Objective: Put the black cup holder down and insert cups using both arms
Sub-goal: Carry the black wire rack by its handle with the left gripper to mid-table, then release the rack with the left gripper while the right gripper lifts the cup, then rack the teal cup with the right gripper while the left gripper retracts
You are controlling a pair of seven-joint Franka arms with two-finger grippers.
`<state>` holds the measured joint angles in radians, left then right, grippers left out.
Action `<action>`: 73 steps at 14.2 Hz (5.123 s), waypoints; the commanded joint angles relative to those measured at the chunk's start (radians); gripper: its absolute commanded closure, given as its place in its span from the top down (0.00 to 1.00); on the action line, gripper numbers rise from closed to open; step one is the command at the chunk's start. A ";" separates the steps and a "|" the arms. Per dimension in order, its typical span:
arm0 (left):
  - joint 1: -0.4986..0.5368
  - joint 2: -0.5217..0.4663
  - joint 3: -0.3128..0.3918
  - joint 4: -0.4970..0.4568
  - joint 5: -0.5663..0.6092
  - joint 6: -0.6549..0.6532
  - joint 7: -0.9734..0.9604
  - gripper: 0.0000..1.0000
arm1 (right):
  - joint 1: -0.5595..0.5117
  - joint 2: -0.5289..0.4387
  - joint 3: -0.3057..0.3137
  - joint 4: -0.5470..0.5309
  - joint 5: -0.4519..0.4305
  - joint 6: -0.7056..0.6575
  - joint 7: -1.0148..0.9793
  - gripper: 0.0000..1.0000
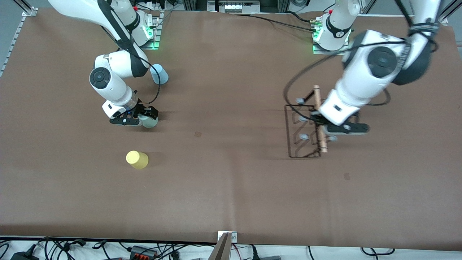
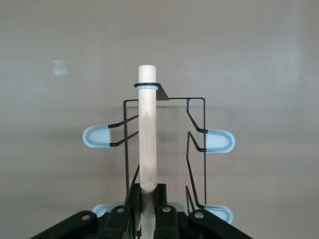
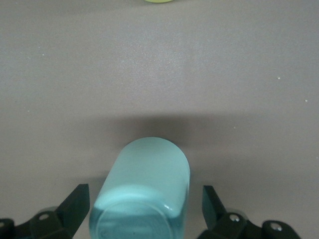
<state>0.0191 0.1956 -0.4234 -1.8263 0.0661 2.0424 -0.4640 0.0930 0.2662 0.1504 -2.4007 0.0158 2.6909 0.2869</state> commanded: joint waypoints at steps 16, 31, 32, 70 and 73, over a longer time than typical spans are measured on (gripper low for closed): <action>-0.398 0.265 -0.003 0.159 0.234 0.067 -0.495 0.01 | -0.018 -0.131 -0.002 0.027 -0.042 -0.192 -0.017 0.21; -0.398 0.236 -0.001 0.159 0.239 0.041 -0.490 1.00 | -0.022 -0.252 0.000 0.426 -0.048 -0.855 -0.058 0.22; -0.386 0.210 0.000 0.162 0.239 -0.008 -0.455 1.00 | -0.021 -0.251 0.000 0.428 -0.047 -0.853 -0.048 0.22; -0.056 -0.297 0.348 0.039 0.006 -0.382 0.444 1.00 | 0.471 0.171 0.238 0.637 -0.060 -0.410 1.091 0.98; -0.048 -0.298 0.348 0.042 0.005 -0.427 0.434 1.00 | 0.453 0.151 0.238 0.638 -0.059 -0.419 1.066 1.00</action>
<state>-0.0257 -0.0930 -0.0868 -1.7948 0.0547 1.6612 -0.0356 0.5599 0.4240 0.3822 -1.7857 -0.0255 2.2829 1.3512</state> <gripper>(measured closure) 0.000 0.075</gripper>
